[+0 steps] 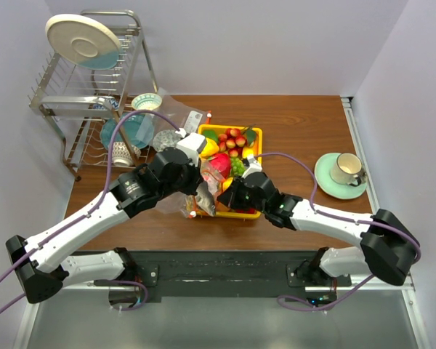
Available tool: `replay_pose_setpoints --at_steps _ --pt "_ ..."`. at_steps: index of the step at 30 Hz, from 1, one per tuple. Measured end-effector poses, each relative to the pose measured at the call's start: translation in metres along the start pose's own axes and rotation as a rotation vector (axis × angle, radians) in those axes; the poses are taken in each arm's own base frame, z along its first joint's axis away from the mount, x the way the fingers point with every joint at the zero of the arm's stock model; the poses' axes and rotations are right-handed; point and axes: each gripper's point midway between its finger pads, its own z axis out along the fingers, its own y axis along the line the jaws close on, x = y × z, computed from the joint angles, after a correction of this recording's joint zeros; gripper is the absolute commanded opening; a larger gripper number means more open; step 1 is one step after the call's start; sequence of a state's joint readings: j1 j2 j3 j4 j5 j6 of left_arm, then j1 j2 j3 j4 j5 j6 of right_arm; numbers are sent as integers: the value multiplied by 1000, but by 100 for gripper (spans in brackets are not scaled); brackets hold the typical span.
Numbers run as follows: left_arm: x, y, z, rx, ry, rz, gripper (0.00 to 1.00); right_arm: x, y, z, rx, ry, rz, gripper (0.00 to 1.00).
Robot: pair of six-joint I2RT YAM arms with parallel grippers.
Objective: Place the food in the zip-top bag and seal the zipper
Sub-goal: Adjust the zipper food storage bag at the center of the board.
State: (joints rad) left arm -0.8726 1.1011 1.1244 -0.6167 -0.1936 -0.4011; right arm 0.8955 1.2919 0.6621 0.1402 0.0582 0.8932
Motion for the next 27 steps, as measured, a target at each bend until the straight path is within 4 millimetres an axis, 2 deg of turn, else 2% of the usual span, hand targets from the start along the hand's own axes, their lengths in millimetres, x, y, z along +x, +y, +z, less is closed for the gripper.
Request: replay_pose_setpoints --at_steps 5,10,18,21,25,27 --pt "-1 0 -1 0 0 0 0 0 0 -2 5 4 -9 0" --pt "-6 0 -3 -4 -13 -1 0 -18 19 -8 -12 -11 -42 0" --pt "-10 10 -8 -58 -15 6 0 -57 72 -19 -95 -50 -73 0" --pt "-9 17 -12 -98 -7 11 0 -74 100 -17 -127 -46 -95 0" --pt "-10 30 -24 -162 1 15 0 -101 140 -16 -172 -54 -138 0" --pt "-15 36 -34 -193 -6 15 0 -110 152 -18 -187 -58 -157 0"
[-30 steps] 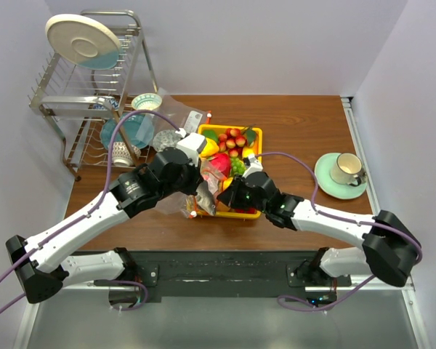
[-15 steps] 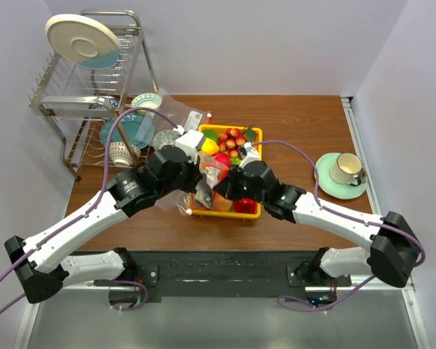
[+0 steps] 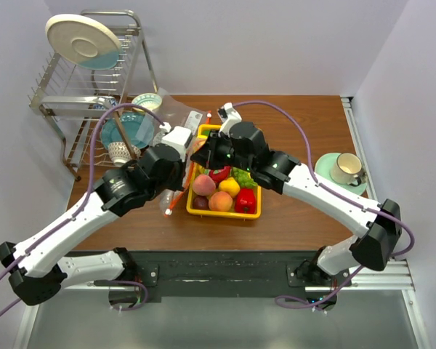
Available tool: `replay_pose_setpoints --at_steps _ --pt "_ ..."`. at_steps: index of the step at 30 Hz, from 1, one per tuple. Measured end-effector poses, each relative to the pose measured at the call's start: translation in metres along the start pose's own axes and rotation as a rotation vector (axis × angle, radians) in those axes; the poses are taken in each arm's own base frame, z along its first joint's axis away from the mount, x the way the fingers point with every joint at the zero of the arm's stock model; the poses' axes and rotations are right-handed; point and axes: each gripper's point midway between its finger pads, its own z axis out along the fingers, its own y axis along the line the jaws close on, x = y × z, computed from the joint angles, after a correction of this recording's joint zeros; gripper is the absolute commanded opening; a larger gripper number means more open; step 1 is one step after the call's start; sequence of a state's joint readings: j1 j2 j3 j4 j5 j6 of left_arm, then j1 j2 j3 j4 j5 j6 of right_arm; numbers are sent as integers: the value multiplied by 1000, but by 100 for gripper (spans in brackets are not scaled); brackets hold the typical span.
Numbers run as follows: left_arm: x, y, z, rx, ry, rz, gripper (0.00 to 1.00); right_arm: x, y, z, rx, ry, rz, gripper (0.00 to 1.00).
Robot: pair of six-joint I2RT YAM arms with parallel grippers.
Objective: Place the food in the zip-top bag and seal the zipper
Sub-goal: Adjust the zipper food storage bag at the center of the board, then pick up the fake fruit from the bin.
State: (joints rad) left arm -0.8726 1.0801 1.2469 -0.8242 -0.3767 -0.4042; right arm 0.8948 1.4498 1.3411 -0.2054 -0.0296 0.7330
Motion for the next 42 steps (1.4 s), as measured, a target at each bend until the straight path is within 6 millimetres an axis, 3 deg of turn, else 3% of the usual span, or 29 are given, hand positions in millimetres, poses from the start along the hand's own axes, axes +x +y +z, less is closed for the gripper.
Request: replay_pose_setpoints --at_steps 5,7,9,10,14,17,20,21,23,27,31,35,42 --pt "-20 26 -32 -105 -32 -7 0 -4 10 -2 -27 13 -21 1" --pt "-25 37 -42 -151 -42 -16 0 0 9 -1 -30 29 -20 25" --pt "-25 48 -50 -196 -46 -16 0 8 5 0 -27 49 -20 58" --pt "-23 52 -53 -212 -44 -13 0 13 2 0 -25 63 -20 60" --pt "-11 57 -52 -223 -30 -3 0 30 -11 3 1 116 -38 63" --pt "8 54 -39 -205 2 12 0 41 -23 2 30 149 -53 64" --pt "24 53 -25 -218 52 42 0 55 -38 -1 64 178 -63 72" --pt "26 54 -22 -231 64 50 0 61 -44 -4 75 187 -69 79" --pt "27 57 -16 -267 76 65 0 73 -56 -12 92 202 -83 88" --pt "27 69 -15 -329 80 77 0 87 -72 -31 97 182 -98 91" --pt "21 76 -18 -357 67 69 0 86 -81 -41 112 139 -109 97" --pt "16 75 -22 -349 51 64 0 89 -96 -25 165 146 -127 99" --pt "9 57 -24 -229 12 28 0 112 -136 30 312 256 -192 99"
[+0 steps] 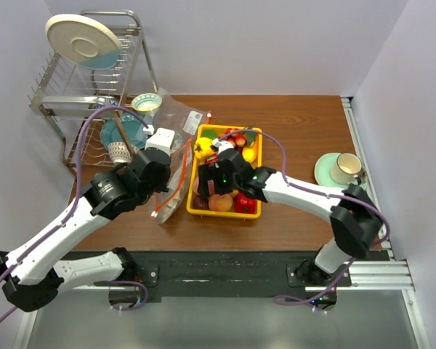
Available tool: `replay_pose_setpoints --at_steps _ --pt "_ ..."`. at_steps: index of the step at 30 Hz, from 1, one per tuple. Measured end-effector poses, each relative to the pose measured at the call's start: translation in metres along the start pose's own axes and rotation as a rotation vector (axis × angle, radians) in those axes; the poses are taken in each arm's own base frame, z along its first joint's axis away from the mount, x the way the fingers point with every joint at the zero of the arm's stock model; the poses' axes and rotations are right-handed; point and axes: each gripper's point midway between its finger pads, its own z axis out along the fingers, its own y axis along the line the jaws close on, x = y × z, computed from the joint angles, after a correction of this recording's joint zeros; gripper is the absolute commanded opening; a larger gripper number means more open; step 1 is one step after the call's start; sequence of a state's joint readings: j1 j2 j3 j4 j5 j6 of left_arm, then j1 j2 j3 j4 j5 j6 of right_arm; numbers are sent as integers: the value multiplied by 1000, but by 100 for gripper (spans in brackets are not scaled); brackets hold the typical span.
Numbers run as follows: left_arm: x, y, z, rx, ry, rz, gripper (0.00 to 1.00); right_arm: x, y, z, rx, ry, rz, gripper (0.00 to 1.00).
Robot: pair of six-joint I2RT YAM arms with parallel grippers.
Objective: Place the food in the zip-top bag and seal the zipper
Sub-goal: Pick up the fake fruit from the bin.
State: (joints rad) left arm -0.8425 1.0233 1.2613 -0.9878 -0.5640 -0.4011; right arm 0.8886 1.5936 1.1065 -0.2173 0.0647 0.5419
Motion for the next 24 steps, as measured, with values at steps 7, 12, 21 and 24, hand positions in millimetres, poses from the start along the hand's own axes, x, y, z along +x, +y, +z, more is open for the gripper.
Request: replay_pose_setpoints --at_steps 7,12,21,24 --pt "6 -19 4 96 -5 -26 0 -13 -1 29 55 0 -38 96" --pt "15 -27 11 126 13 -26 0 -8 -4 42 68 22 -42 74" --pt "13 -40 15 178 -3 -43 0 -11 -9 11 87 2 -40 61" --pt "15 -46 18 203 0 -45 0 -35 0 -29 48 -85 -35 61"
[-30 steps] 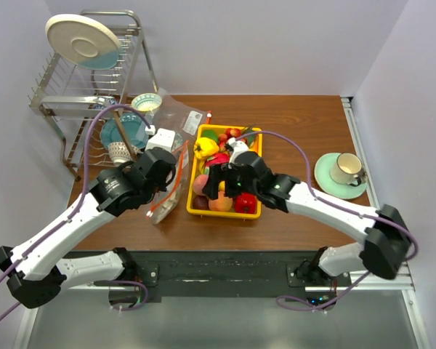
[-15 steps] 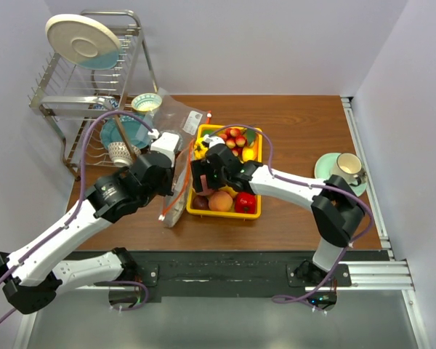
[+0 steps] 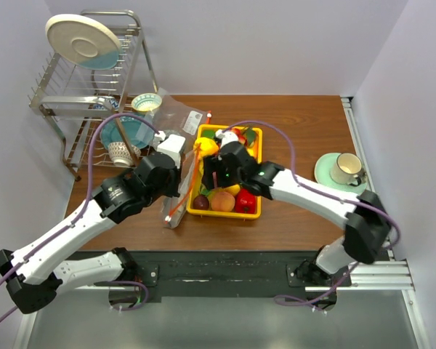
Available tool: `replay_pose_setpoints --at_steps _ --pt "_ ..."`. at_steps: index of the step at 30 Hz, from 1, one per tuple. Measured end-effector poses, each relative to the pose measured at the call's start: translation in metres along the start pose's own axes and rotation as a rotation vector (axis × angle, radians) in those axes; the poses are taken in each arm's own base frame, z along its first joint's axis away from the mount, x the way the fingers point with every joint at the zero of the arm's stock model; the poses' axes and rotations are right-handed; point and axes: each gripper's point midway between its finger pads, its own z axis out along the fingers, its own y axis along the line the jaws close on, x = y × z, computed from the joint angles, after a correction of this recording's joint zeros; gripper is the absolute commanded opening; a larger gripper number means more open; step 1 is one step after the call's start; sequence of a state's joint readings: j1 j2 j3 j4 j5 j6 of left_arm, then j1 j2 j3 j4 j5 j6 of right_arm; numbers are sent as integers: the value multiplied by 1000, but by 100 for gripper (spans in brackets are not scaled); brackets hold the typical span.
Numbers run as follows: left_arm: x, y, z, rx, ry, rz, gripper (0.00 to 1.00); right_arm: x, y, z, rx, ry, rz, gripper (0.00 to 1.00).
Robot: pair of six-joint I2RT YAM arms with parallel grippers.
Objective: Place the food in the zip-top bag and seal the zipper
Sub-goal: Pick up the fake fruit from the bin, then place the fake fruit in the zipper food storage bag.
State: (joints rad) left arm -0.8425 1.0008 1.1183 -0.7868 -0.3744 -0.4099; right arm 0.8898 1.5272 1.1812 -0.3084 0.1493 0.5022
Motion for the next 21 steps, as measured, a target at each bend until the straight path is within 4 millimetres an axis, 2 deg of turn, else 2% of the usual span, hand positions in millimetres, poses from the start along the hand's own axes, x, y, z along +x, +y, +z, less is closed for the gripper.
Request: replay_pose_setpoints --at_steps 2,5,8,10,14,21 --pt "0 -3 3 13 2 -2 0 -24 7 -29 -44 -84 10 61" --pt "1 -9 7 37 -3 -8 0 -48 16 -70 -119 -197 11 61" --pt "2 -13 10 54 -2 -10 0 -54 22 -98 -212 -285 6 61" --pt "2 -16 11 66 1 -12 0 -51 25 -106 -258 -313 2 61" --pt "2 -19 12 77 4 -26 0 -49 41 -105 -356 -325 -7 61" --pt "3 -18 12 72 8 -34 0 -44 70 -74 -485 -295 15 59"
